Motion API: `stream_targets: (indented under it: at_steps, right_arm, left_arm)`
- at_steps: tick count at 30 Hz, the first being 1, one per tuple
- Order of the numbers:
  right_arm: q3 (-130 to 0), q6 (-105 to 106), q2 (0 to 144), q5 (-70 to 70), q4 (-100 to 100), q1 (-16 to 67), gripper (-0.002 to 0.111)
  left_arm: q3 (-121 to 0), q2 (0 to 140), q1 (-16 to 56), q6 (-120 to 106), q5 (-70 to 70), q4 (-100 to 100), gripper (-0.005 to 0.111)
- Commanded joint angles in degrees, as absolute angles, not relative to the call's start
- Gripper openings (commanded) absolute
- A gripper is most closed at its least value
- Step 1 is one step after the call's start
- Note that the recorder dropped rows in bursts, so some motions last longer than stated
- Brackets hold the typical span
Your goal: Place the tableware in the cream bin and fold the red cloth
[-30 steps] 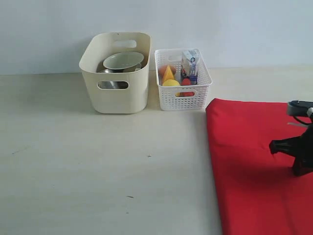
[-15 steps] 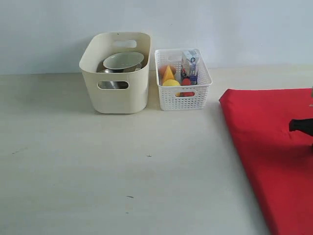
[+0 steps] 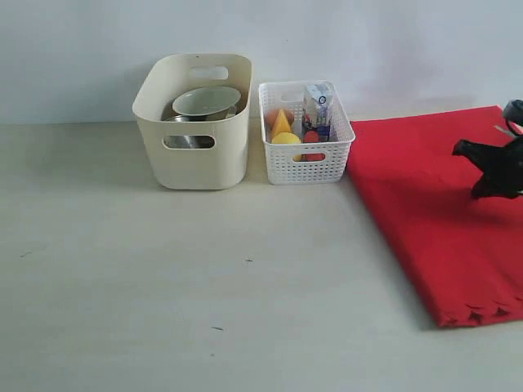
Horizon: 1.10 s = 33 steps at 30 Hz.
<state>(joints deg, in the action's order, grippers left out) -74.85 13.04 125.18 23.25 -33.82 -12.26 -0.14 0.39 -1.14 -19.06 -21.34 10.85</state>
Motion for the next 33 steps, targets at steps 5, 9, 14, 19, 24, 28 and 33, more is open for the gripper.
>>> stream_targets:
  at_steps: [5,9,14,19,24,28,33]
  right_arm:
    - [-75.04,22.97,125.34,26.75,-36.21,-11.76,0.0]
    - [-75.04,22.97,121.66,27.73,-29.38,-10.08,0.0]
    - [-75.04,22.85,121.84,28.53,-24.99,-7.39,0.0]
    - [-75.13,22.73,124.22,25.41,-24.45,-5.96,0.0]
    - [-77.46,22.45,127.66,23.91,-24.45,-5.96,0.0]
    - [-80.27,21.1,130.15,24.16,-24.55,-5.96,0.0]
    - [-83.58,20.85,131.99,24.16,-24.42,-5.96,0.0]
  left_arm:
    - [0.0,0.0,-0.91,-19.28,-21.29,11.03,0.0]
    - [0.0,0.0,-0.91,-19.28,-21.29,11.03,0.0]
    - [0.0,0.0,-0.91,-19.28,-21.29,11.03,0.0]
    - [0.0,0.0,-0.91,-19.28,-21.29,11.03,0.0]
    - [0.0,0.0,-0.91,-19.28,-21.29,11.03,0.0]
    - [0.0,0.0,-0.91,-19.28,-21.29,11.03,0.0]
    - [0.0,0.0,-0.91,-19.28,-21.29,11.03,0.0]
